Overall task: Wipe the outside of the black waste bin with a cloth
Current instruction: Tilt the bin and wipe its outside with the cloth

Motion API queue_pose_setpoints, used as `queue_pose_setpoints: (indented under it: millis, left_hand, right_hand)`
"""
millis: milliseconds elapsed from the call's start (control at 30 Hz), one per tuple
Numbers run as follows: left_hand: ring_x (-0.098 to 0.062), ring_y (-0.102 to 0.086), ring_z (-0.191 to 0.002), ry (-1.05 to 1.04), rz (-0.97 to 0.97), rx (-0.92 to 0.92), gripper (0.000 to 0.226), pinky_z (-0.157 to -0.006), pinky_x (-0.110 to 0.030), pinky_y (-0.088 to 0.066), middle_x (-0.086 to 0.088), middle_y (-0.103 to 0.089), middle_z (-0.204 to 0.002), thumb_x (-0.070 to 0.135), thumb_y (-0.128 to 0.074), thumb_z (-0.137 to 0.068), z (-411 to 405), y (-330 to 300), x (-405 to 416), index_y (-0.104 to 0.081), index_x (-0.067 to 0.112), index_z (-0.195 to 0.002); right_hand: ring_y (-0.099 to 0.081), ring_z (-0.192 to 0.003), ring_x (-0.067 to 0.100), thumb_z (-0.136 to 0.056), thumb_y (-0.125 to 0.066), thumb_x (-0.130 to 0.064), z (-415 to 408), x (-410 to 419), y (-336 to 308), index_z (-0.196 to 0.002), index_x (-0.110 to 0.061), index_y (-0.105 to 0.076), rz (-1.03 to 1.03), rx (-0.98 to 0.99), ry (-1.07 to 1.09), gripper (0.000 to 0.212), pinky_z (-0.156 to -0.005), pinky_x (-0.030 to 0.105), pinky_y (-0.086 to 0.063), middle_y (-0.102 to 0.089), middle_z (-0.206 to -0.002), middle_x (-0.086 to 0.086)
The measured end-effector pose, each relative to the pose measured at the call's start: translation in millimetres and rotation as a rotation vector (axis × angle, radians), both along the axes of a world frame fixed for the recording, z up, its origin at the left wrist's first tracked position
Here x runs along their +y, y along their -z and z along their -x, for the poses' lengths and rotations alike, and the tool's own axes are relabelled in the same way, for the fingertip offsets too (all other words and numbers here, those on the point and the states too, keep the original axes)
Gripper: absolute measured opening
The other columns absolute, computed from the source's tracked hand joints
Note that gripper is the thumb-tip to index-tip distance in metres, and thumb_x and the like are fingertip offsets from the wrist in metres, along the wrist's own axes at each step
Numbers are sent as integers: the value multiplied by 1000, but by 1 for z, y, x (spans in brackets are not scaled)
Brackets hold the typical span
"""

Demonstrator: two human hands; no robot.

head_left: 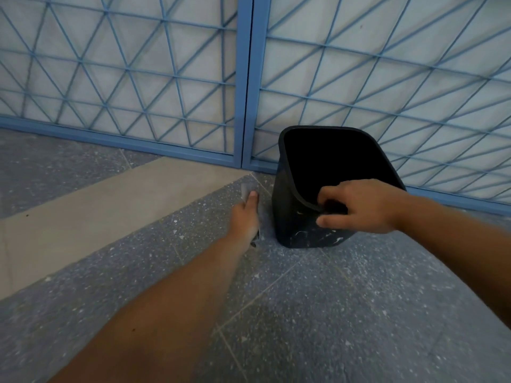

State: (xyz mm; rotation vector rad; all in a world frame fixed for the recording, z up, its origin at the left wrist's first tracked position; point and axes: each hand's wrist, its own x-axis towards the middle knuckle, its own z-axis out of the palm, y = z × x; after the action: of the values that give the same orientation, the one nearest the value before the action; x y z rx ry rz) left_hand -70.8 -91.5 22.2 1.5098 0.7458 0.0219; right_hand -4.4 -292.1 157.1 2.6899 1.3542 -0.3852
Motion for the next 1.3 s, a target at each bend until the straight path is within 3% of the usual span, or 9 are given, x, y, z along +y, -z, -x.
queue_pose_setpoints:
  millis: [67,267,400,533,667,867,1033,1167,1300]
  left_hand:
    - [-24,-60,-94,9,-21,-43,42,-87,-40,-48,-14,-63,-98,44,-40,-108,1,-10,-3,-65,10,-107]
    - [-24,-57,-121,18,-15,-78,53,-94,-30,-40,-12,-63,-123,44,-40,-108,10,-32,-16,-60,4,-137]
    - [-29,-63,-118,-38,26,-113,47,-97,-34,-46,-7,-65,-110,44,-43,-107,8,-33,-14,-65,7,-127]
    - [-29,-66,-110,-64,21,-125,40,-96,-37,-47,-10,-68,-108,47,-43,-106,11,-31,-6,-68,16,-104]
    - [-27,-58,-124,-73,21,-122,51,-95,-29,-38,-14,-63,-134,45,-40,-108,15,-31,-3,-59,8,-138]
    - [-18,-56,-102,-66,56,-107,40,-88,-30,-38,8,-59,-90,44,-41,-108,15,-21,1,-65,16,-124]
    - [-19,-57,-113,-38,109,-130,46,-98,-33,-43,6,-61,-105,46,-41,-107,17,-16,2,-64,15,-133]
    - [-27,-62,-121,-52,171,-121,44,-110,-46,-45,-7,-68,-123,54,-42,-104,14,-17,-5,-67,22,-123]
    - [-23,-64,-116,-66,268,-198,48,-100,-35,-49,-4,-68,-115,49,-35,-108,15,-32,-33,-65,19,-130]
  right_hand:
    - [-60,-88,20,-82,-39,-68,-1,-19,-5,-107,-32,-52,44,-67,-20,45,-78,34,-47,-62,-95,-1]
    - [-64,-89,28,-95,-25,-57,7,-35,-1,-104,-24,-52,126,-302,-105,43,-74,34,-45,-68,-96,5]
    - [-64,-91,33,-98,-24,-52,17,-13,-2,-103,-18,-55,93,-354,-93,46,-75,36,-44,-68,-96,11]
    - [-61,-92,34,-99,-30,-47,18,15,-3,-97,-12,-61,54,-258,82,47,-70,34,-38,-64,-98,14]
    - [-57,-85,32,-97,-35,-45,11,36,6,-81,-12,-55,-19,-121,246,42,-69,33,-40,-59,-91,14]
    - [-55,-73,29,-96,-42,-46,-7,57,16,-66,-11,-48,-169,-16,477,47,-65,33,-41,-54,-73,9]
    - [-59,-64,28,-95,-40,-52,-4,64,16,-60,-9,-51,-339,105,587,57,-65,34,-46,-60,-59,11]
    - [-63,-81,30,-97,-36,-49,14,46,5,-70,-19,-54,-355,183,507,44,-75,35,-46,-64,-75,8]
    - [-63,-87,27,-93,-30,-57,42,19,3,-99,-25,-57,-228,92,376,42,-78,39,-49,-67,-92,4]
